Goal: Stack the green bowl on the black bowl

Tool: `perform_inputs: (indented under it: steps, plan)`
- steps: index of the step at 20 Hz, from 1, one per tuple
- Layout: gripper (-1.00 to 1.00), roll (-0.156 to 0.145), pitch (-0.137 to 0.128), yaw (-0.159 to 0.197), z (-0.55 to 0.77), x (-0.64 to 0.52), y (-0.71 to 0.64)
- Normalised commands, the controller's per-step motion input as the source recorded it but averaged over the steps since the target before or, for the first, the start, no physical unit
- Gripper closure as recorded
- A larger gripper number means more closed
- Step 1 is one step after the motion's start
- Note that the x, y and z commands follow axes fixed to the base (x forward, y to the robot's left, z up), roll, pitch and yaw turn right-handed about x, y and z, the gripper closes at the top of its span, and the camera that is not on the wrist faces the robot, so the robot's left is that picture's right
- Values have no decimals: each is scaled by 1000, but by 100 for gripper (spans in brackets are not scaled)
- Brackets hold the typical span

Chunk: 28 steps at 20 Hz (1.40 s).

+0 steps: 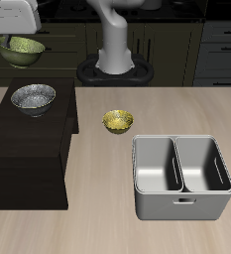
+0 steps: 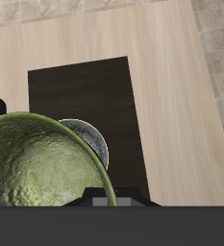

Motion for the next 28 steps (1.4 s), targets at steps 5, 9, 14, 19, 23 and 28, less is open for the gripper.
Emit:
perform_inputs:
  steps: [5, 9, 14, 19, 23, 28]
  plan:
    - [100, 0, -6, 7, -56, 49, -10]
    - [100, -8, -17, 24, -59, 130, 81]
    - [100, -24, 24, -22, -109, 255, -3]
    - [100, -21, 16, -7, -87, 101, 42]
    - [100, 15, 28, 10, -205, 84, 190]
    - [100, 9, 25, 15, -212, 42, 93]
